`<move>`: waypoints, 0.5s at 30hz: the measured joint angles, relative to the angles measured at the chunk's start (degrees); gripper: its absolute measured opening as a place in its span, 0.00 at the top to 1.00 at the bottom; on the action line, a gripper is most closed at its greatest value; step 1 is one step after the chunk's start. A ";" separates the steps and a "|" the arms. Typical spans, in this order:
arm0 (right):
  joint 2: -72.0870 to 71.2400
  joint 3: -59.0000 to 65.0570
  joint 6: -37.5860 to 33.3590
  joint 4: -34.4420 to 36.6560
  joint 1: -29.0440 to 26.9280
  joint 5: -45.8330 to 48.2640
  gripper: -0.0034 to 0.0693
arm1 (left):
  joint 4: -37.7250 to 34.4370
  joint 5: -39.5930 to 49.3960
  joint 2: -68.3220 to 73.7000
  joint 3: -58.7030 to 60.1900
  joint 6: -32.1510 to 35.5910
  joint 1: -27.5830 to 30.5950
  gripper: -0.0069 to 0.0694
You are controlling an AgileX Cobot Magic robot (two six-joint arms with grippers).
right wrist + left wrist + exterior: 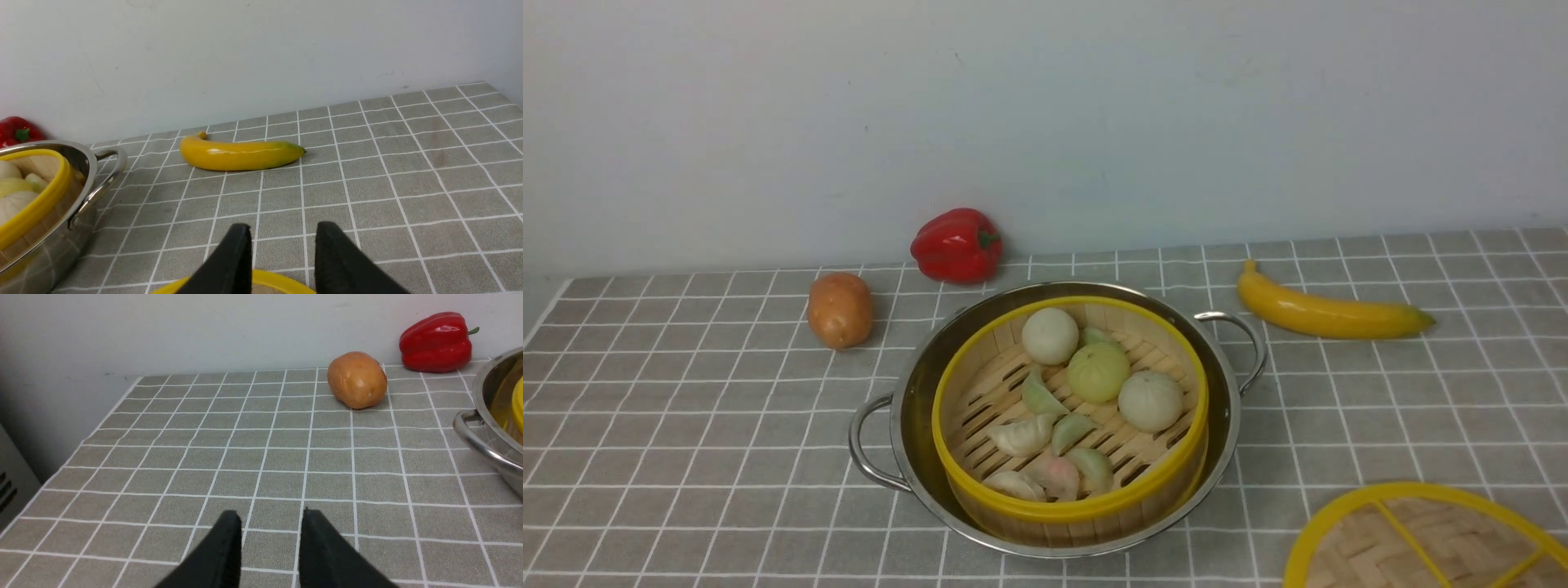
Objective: Place the steamer in the pot on the grey tablecloth, and put the lid on the steamer.
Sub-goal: 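Move the gripper down to the bamboo steamer lid and grasp its center knob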
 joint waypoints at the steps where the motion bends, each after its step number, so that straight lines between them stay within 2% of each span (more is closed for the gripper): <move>1: 0.00 0.00 0.00 0.00 0.00 0.00 0.62 | 0.00 0.00 0.00 0.00 0.00 0.00 0.63; 15: 0.00 0.00 0.00 0.00 0.00 0.00 0.62 | 0.00 0.00 0.00 0.00 0.00 0.00 0.60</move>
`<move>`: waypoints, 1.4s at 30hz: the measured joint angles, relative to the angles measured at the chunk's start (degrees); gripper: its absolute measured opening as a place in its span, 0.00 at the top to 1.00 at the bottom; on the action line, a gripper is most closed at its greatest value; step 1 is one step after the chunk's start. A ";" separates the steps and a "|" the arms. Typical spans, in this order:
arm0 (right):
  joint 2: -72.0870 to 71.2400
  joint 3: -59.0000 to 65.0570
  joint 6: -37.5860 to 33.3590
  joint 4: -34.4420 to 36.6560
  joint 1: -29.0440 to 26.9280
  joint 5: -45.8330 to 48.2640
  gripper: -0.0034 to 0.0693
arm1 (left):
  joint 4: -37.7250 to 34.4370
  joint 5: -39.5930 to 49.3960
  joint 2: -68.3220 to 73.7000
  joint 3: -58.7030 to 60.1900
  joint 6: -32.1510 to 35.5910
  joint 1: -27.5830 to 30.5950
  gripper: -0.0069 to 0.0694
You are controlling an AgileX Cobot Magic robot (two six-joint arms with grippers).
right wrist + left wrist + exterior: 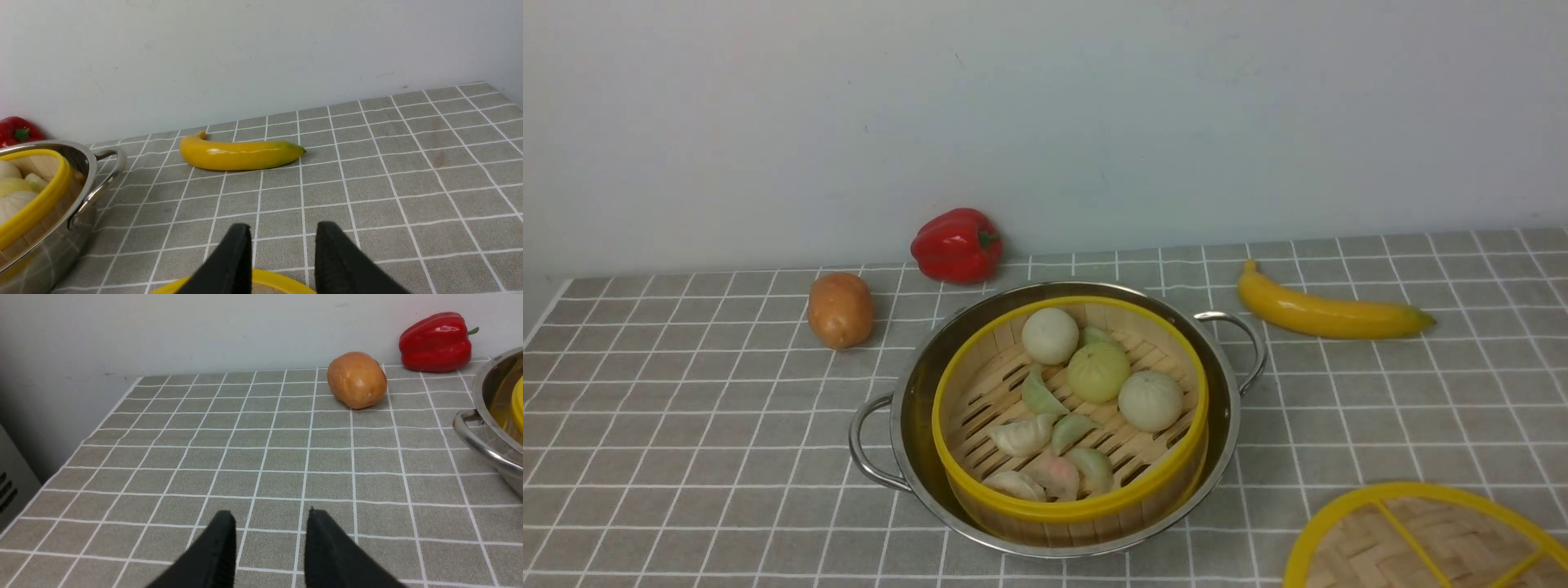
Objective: Place the steamer in the pot on the grey tablecloth, and put the lid on the steamer.
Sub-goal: 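Move the gripper down to the bamboo steamer lid and grasp its center knob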
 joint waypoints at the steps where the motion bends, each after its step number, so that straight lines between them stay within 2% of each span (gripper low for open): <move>1: 0.00 0.00 0.08 0.08 0.00 0.00 0.62 | 0.00 0.00 0.00 0.00 0.00 0.00 0.60; 6: 0.00 0.00 2.25 3.08 0.00 -2.39 0.62 | 0.00 0.00 0.00 0.00 0.00 0.00 0.59; 10: 0.00 -4.71 2.43 4.55 0.34 -6.19 0.62 | 0.00 0.00 0.00 0.00 0.00 0.00 0.59; 13: -0.11 -15.13 1.00 4.91 1.52 -2.71 0.62 | 0.00 0.00 0.00 0.00 0.00 0.00 0.59; 15: -0.17 -21.15 -0.54 5.68 2.53 4.29 0.62 | 0.00 0.00 0.00 0.00 0.00 0.00 0.59; 23: 0.19 -29.12 -2.09 9.30 3.29 10.49 0.62 | 0.00 0.00 0.00 0.00 0.00 0.00 0.59; 27: 4.42 -33.46 -8.89 11.90 3.99 20.80 0.62 | 0.00 0.00 0.00 0.00 0.00 0.00 0.59; 28: 9.32 -36.89 -15.83 13.42 4.26 29.80 0.62 | 0.00 0.00 0.00 0.00 0.00 0.00 0.59; 30: 15.75 -40.33 -23.05 14.87 4.26 39.06 0.62 | 0.00 0.00 0.00 0.00 0.00 0.00 0.59; 33: 24.71 -43.84 -30.77 16.26 4.26 47.70 0.62 | 0.00 0.00 0.00 0.00 0.00 0.00 0.59; 35: 35.62 -46.33 -37.60 16.66 4.26 50.40 0.62 | 0.00 0.00 0.00 0.00 0.00 0.00 0.59; 39: 48.88 -47.05 -42.31 16.66 4.54 50.98 0.62 | 0.00 0.00 0.00 0.00 0.00 0.00 0.59; 42: 59.16 -47.05 -42.55 15.93 6.67 50.18 0.62 | 0.00 0.00 0.00 0.00 0.00 0.00 0.59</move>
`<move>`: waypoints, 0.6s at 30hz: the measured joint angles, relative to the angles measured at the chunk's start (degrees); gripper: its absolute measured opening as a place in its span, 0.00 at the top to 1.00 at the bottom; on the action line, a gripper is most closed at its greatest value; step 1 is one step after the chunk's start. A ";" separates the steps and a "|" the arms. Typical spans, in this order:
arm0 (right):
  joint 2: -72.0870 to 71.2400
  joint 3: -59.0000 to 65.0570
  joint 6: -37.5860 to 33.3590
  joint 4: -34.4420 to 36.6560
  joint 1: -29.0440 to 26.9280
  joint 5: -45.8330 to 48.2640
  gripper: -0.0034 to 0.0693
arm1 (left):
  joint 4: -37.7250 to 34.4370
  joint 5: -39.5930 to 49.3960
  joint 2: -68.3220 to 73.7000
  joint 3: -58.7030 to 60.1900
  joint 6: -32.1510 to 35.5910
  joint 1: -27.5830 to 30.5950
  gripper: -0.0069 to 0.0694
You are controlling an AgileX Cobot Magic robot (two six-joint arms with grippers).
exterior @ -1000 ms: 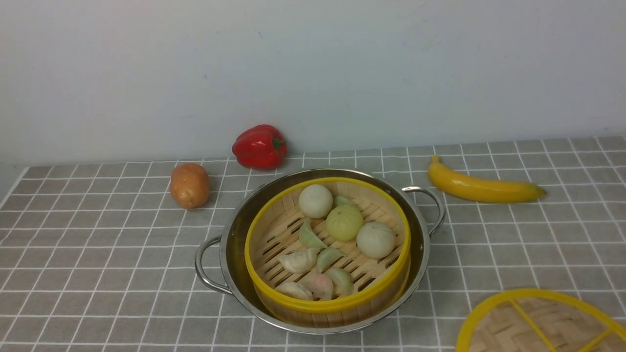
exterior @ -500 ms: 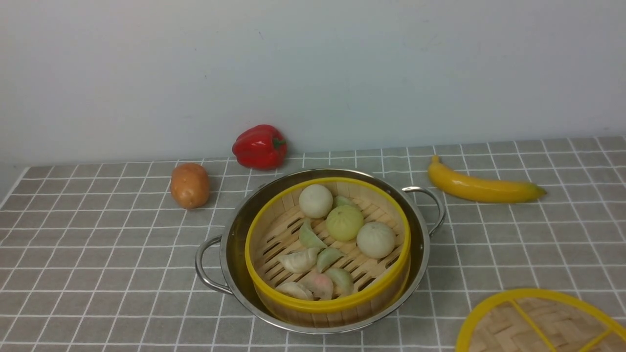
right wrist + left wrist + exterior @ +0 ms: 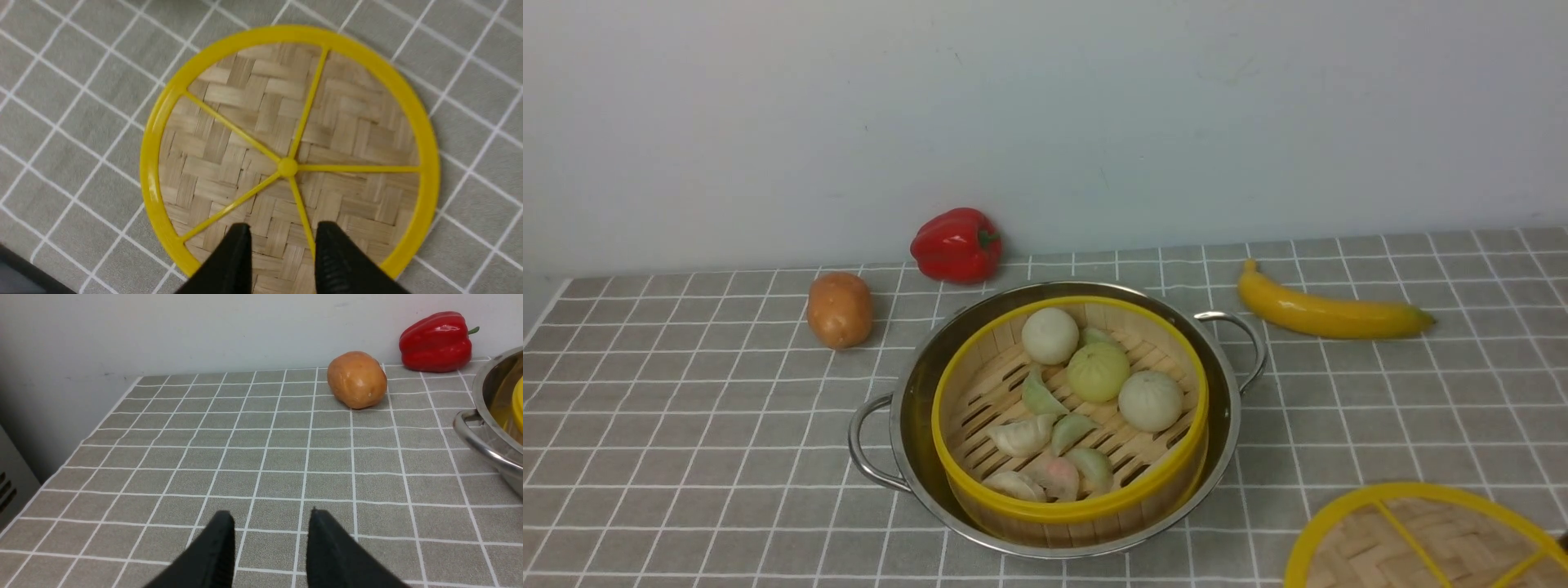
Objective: Place the steamer in the pot on the grey tablecloth, and put the lid on the steamer.
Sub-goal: 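Move the gripper down to the bamboo steamer lid and grasp its center knob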
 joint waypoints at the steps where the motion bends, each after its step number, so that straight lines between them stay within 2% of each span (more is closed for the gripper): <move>1: 2.32 0.00 0.42 -0.41 0.63 -1.04 0.62 | 0.00 0.00 0.00 0.00 0.00 0.00 0.59; 9: 17.87 0.00 5.68 -3.58 6.40 -6.32 0.62 | 0.00 0.00 0.00 0.00 0.00 0.00 0.59; 18: 24.90 0.00 7.75 -5.51 7.87 -8.96 0.62 | 0.00 0.00 0.00 0.00 0.00 0.00 0.59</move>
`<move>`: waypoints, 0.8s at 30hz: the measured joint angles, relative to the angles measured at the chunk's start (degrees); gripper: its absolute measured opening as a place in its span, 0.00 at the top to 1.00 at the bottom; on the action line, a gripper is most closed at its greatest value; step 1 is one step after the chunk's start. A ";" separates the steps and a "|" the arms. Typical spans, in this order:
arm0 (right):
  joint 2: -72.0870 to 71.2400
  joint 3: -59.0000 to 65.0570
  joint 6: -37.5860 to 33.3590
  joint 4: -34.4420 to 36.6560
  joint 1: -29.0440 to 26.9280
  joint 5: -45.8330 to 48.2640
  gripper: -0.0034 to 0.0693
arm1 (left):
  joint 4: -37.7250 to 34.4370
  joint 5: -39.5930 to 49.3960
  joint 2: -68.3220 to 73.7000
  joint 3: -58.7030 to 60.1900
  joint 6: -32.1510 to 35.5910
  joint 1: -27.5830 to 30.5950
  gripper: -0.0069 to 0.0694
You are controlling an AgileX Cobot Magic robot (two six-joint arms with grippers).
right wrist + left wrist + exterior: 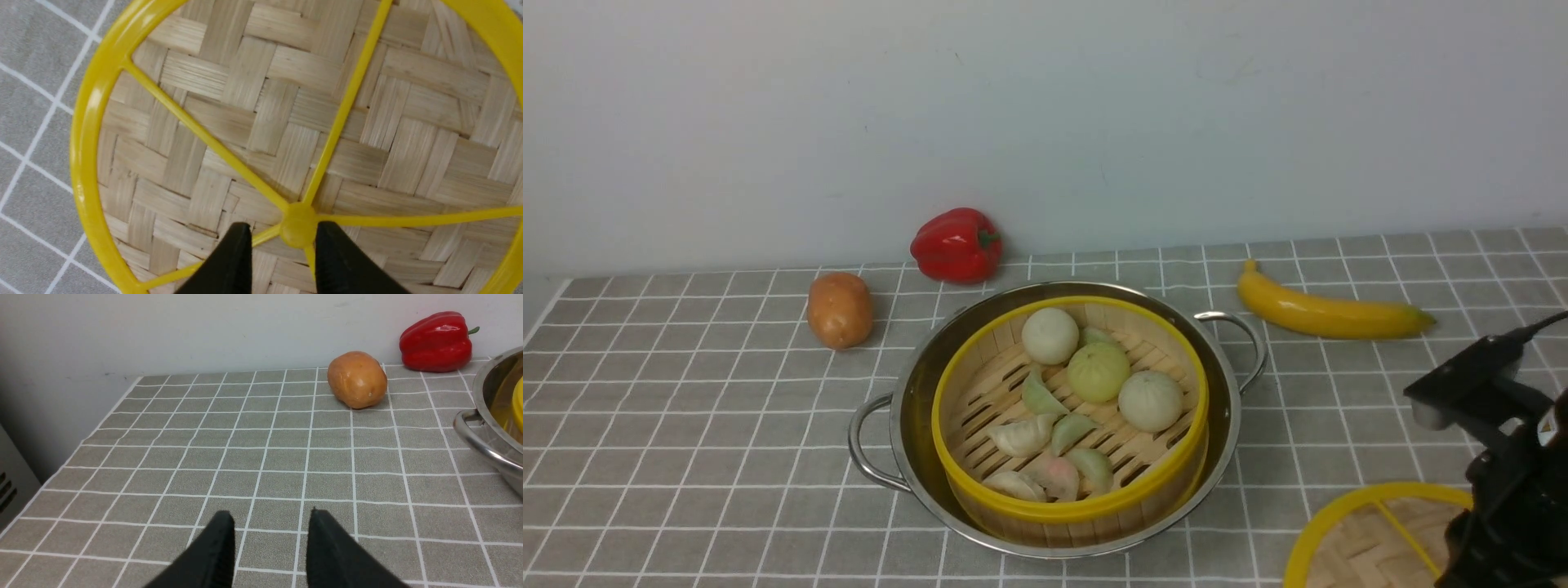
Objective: Place the steamer in the pot on the grey tablecloth, and put the lid on the steamer.
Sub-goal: 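Move the gripper down to the bamboo steamer lid and grasp its center knob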
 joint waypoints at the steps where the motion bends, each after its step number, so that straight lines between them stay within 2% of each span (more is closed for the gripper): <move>1: 0.72 0.00 0.15 -0.13 0.00 -0.20 0.62 | 0.00 0.00 0.00 0.00 0.00 0.00 0.59; 18: 5.76 -0.04 2.51 -2.31 0.00 -1.74 0.62 | 0.00 0.00 0.00 0.00 0.00 0.00 0.59; 20: 5.76 -0.04 2.51 -2.20 0.00 -1.74 0.65 | 0.00 0.00 0.00 0.00 0.00 0.00 0.59; 23: 5.76 -0.11 2.51 -2.14 0.00 -0.75 0.76 | 0.00 0.00 0.00 0.00 0.00 0.00 0.59; 24: 5.76 -0.13 2.45 -2.19 0.00 -0.56 0.75 | 0.00 0.00 0.00 0.00 0.00 0.00 0.59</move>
